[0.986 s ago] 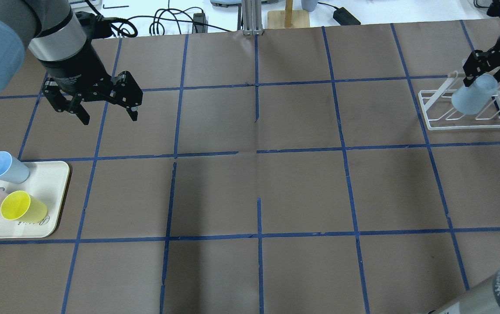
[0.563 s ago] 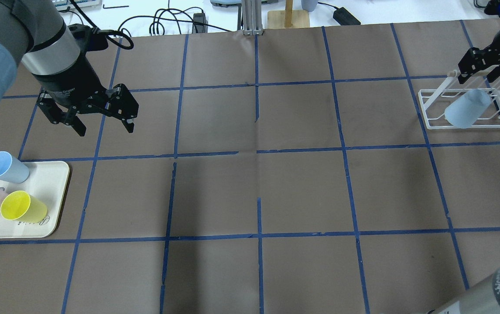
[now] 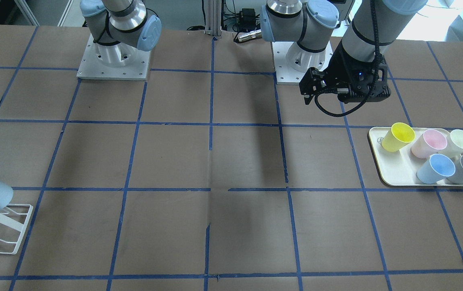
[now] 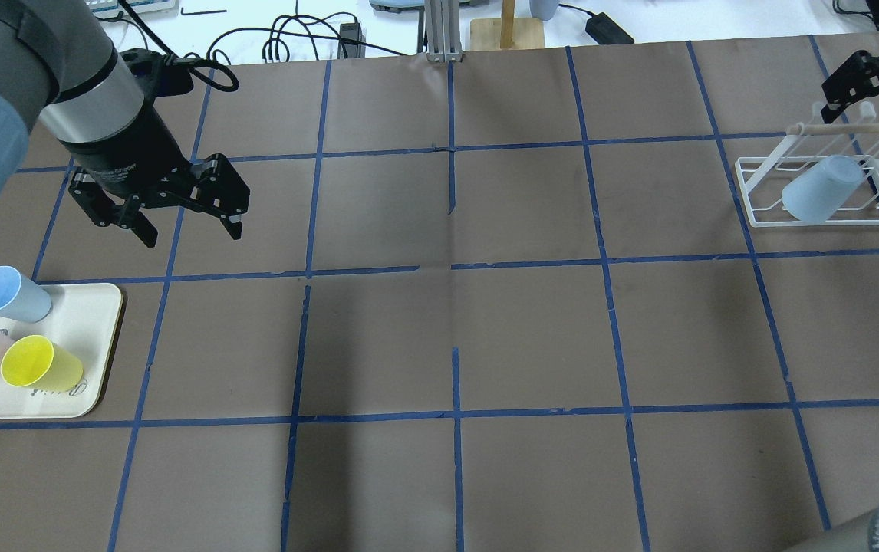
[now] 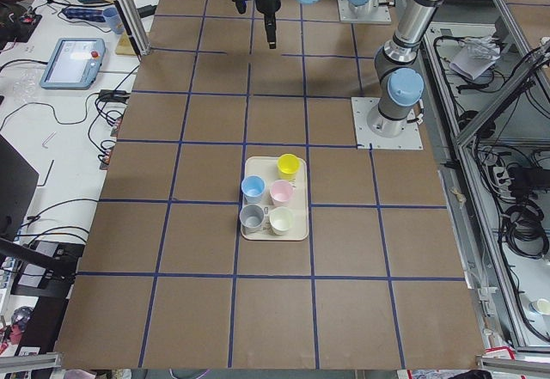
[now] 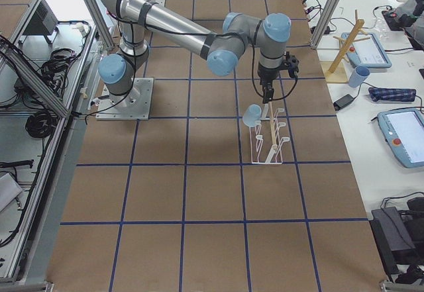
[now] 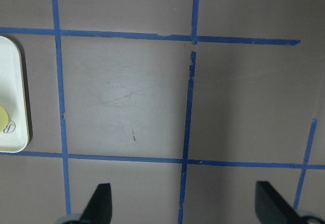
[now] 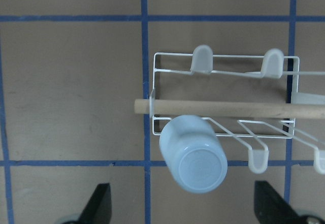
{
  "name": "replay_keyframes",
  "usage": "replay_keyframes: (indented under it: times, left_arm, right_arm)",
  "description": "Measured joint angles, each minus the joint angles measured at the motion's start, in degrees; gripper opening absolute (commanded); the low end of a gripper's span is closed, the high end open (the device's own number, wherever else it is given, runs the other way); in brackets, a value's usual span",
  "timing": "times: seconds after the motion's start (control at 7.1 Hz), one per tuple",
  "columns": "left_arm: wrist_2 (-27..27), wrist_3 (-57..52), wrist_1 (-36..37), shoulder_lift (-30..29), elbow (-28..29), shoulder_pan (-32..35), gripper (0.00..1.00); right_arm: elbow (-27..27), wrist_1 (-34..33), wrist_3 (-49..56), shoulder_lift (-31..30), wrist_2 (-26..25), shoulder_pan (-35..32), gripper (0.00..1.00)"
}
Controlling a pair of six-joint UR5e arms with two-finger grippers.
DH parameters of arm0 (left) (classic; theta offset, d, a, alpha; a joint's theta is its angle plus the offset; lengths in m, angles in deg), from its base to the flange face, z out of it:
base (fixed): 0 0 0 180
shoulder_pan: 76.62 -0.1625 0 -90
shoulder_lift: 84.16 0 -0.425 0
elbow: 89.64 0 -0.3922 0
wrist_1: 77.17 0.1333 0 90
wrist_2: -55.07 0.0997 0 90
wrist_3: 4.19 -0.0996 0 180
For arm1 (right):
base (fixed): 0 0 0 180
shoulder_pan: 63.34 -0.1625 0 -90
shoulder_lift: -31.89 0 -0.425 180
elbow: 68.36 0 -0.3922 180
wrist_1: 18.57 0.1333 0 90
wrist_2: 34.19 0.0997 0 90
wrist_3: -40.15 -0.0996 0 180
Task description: Transfer IKEA cup to right arm and place on rack
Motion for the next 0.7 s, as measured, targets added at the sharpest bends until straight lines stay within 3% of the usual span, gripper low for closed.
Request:
replay_keyframes:
  times: [0.42,0.7]
  left_arm:
    - [-0.01,-0.1,-0.06,0.2,-0.03,0.04,1.0]
    - [-0.13,-0.12,-0.01,0.22,0.12,0.04,1.0]
  right_arm:
    - [1.36,12.86,-4.62,-8.07,0.26,-3.69,1.0]
    - [0.99,15.48,-12.41,-10.36,0.31,-11.13,1.0]
